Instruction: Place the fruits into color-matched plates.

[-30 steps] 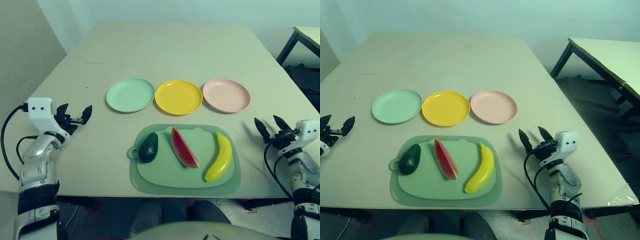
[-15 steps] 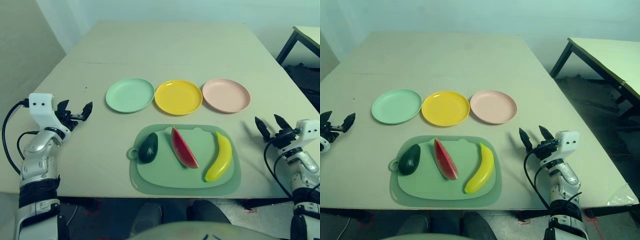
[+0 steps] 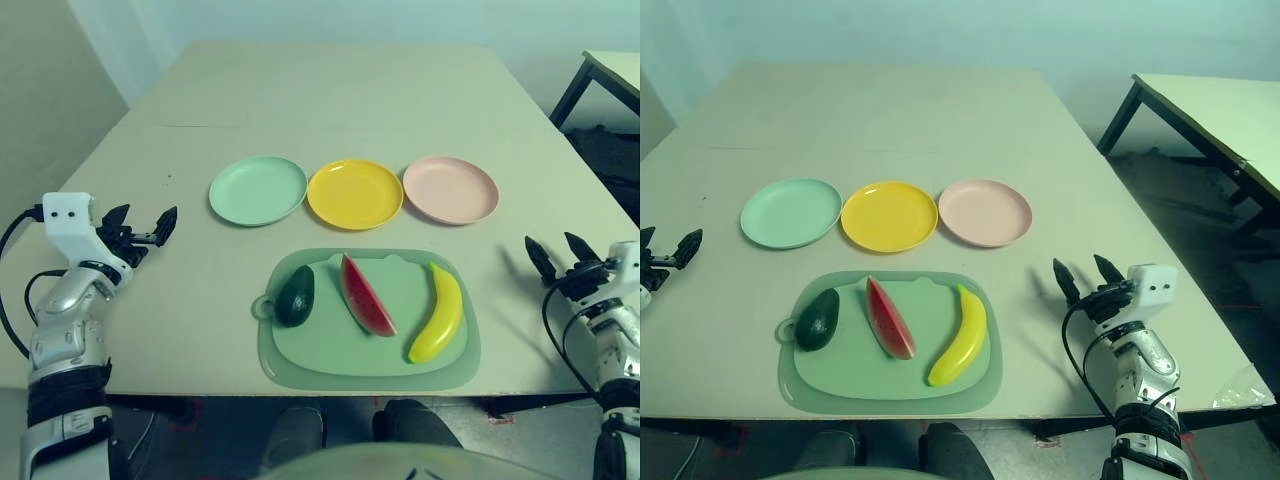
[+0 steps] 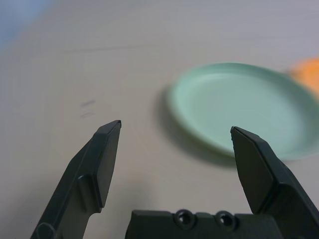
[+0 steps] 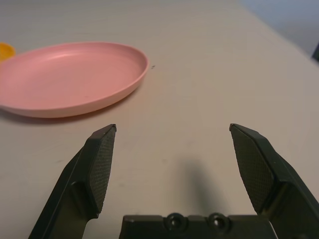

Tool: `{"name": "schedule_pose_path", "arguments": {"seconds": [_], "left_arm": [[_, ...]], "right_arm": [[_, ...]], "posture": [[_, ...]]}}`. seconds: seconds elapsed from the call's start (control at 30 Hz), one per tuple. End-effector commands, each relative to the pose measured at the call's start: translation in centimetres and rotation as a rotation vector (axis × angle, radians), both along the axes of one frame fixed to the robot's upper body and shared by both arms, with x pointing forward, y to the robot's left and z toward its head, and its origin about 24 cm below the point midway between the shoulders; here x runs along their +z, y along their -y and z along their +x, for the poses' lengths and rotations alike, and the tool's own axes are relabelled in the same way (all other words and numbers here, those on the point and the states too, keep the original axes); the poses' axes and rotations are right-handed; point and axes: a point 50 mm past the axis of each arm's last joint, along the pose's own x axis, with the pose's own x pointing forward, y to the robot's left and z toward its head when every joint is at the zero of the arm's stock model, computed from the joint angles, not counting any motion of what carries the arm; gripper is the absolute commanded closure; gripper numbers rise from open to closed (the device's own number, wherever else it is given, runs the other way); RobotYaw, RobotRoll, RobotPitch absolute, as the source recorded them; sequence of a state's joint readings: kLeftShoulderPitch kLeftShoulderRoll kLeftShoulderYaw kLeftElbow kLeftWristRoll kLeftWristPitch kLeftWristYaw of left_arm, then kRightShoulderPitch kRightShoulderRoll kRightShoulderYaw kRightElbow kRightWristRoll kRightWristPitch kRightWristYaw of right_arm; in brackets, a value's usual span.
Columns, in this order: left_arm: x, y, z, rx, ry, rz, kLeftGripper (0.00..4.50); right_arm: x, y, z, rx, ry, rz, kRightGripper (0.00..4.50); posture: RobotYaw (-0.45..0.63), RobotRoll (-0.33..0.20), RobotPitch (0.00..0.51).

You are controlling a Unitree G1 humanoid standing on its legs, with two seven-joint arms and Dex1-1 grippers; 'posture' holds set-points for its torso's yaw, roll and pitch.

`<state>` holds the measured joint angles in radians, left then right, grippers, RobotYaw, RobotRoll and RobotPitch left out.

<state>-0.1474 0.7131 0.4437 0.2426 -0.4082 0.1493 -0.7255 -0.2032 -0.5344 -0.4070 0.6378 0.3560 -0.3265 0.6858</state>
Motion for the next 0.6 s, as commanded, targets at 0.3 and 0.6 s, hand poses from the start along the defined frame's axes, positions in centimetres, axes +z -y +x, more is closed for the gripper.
{"name": "schedule_pose_path", "arguments": {"seconds": [0.3,0.6], "left_arm": [[0.9,4.1,-2.2,-0.671,-0.200,0.201,0.03],[1.7,6.0,-2.4,-0.906,-0.261,0.219,0.03]], "right_arm": [[2.8,-1.3,1.1,0.143,-0.038,-0.410,0.00],[8.4,-4.7,2.3,0.535,0.027,-0.816,0.00]], "posture": [[-0.02,0.000,0.077],[-0.05,0.000,0.068]]}}
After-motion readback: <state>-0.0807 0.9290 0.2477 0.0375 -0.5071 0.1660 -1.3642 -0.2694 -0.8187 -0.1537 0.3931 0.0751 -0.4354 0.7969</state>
